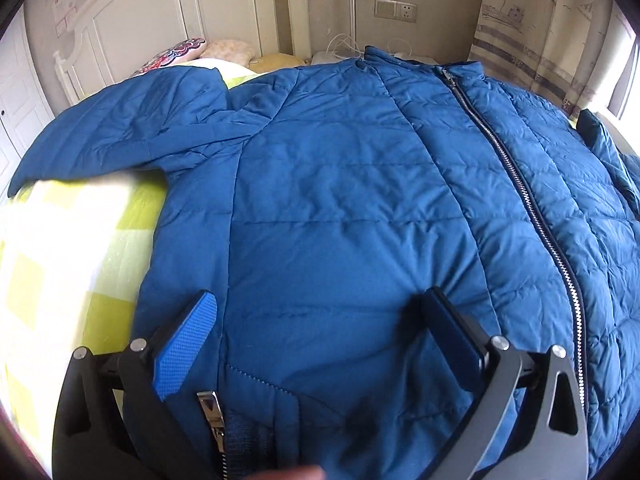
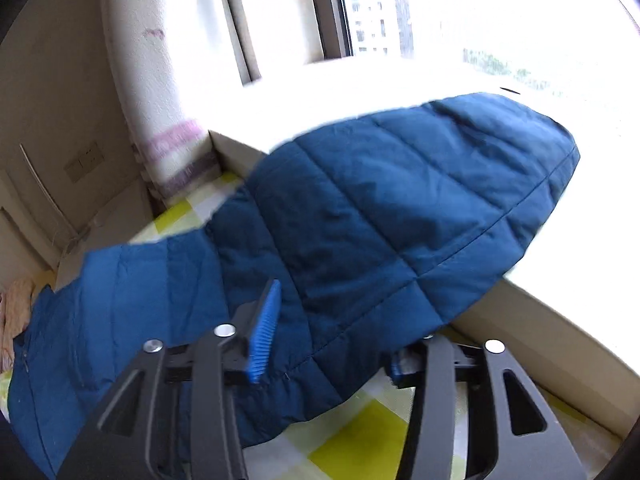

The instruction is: Fold large clothes

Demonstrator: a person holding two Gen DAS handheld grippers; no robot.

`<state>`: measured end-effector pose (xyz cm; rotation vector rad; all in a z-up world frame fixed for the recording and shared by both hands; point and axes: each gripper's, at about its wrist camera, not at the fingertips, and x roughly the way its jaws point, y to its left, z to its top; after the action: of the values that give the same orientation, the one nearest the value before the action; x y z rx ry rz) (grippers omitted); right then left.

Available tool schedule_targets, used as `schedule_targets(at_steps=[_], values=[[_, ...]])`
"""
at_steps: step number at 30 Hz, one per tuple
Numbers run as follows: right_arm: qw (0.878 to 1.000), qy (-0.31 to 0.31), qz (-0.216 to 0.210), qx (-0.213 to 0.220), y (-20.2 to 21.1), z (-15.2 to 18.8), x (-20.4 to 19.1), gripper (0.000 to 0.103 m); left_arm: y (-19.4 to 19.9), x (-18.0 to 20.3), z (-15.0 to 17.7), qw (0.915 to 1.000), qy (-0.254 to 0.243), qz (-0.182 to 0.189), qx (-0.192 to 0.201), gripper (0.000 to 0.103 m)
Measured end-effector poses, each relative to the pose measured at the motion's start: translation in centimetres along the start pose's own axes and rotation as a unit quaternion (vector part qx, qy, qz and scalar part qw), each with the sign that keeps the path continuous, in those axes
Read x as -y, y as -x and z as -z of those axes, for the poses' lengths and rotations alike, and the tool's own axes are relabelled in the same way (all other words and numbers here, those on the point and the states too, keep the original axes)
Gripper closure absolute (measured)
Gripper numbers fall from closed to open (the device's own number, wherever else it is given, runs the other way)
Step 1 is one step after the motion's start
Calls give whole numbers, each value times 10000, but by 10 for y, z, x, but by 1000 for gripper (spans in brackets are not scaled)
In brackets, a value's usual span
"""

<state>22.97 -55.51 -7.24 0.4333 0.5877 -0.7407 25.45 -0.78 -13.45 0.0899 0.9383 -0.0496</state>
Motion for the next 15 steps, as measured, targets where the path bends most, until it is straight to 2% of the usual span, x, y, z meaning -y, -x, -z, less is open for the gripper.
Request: schedule_targets(at_steps=[2, 5, 7, 9, 11, 13, 14, 15], values=[[9970, 455, -345, 531, 29, -3, -32, 73, 0, 0, 0, 10000, 41, 4, -10, 2], [9806, 1371, -1134, 827, 72, 3, -96, 73, 0, -1, 0, 10000, 61, -6, -18, 2], [9585, 2057, -1799, 809, 95, 20, -142, 72, 0, -1, 0, 10000, 67, 2, -11, 2], [9225, 2950, -2397, 663, 114, 56, -193, 72, 0, -2, 0, 10000, 78, 22, -3, 2], [8883, 3637, -2800, 120, 113, 99, -234, 63, 1, -2, 0, 10000, 84, 31, 1, 2], [8568, 4101, -3053, -676, 104, 146, -256, 21, 1, -2, 0, 10000, 84, 32, 9, 2], [8435, 4331, -2963, -1145, 91, 172, -263, 17, 1, -2, 0, 10000, 85, 34, 13, 2], [8356, 4527, -2758, -1441, 78, 195, -264, 17, 1, -3, 0, 9999, 91, 46, 19, 2]])
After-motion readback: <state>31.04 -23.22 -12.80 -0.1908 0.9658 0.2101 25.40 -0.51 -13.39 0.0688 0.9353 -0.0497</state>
